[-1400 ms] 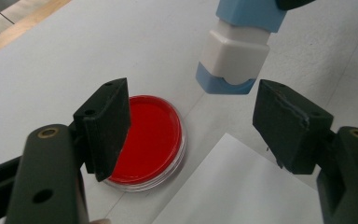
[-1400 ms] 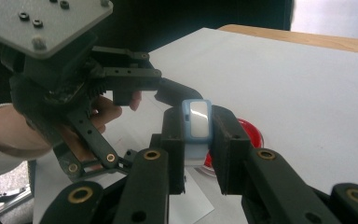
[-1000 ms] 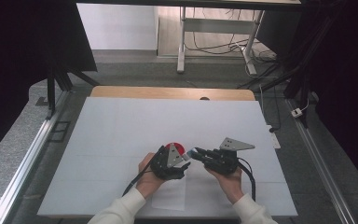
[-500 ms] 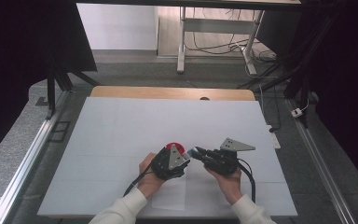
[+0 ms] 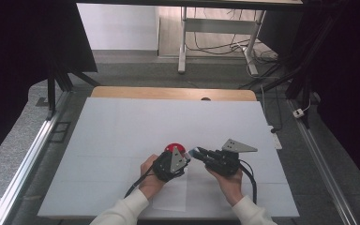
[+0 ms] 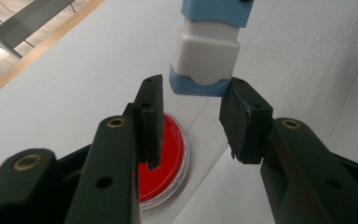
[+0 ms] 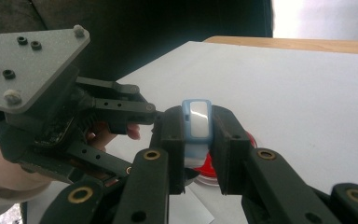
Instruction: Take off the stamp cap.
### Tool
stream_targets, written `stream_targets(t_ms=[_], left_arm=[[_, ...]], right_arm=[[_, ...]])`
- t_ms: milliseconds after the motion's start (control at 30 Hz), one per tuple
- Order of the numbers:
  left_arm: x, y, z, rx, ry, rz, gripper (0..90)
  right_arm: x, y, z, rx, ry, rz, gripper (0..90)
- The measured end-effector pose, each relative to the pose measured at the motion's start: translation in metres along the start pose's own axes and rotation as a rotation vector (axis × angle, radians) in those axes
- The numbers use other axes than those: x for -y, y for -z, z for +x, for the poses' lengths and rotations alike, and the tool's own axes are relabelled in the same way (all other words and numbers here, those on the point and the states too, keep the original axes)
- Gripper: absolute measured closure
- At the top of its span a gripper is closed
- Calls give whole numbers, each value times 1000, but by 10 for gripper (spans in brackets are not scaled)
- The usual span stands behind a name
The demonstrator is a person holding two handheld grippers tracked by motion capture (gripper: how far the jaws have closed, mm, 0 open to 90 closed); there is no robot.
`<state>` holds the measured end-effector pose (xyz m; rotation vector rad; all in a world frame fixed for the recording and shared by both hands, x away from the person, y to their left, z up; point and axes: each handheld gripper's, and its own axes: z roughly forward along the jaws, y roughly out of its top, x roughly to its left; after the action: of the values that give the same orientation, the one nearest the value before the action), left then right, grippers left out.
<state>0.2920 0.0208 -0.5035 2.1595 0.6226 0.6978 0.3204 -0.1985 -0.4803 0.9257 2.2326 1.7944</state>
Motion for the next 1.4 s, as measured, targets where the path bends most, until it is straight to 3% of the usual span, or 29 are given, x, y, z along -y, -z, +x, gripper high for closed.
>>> stream_targets(t_ms=[333, 667, 1400], left_arm=[[0, 0, -1, -6, -22, -2, 633], [1, 1, -1, -17, -20, -9, 604], [1, 1, -3, 5, -33, -10, 644]], right_arm=[[1, -1, 0, 4, -5, 2, 751], [1, -1, 0, 9, -3, 8, 751], [2, -2, -1, 16, -30, 13, 751]])
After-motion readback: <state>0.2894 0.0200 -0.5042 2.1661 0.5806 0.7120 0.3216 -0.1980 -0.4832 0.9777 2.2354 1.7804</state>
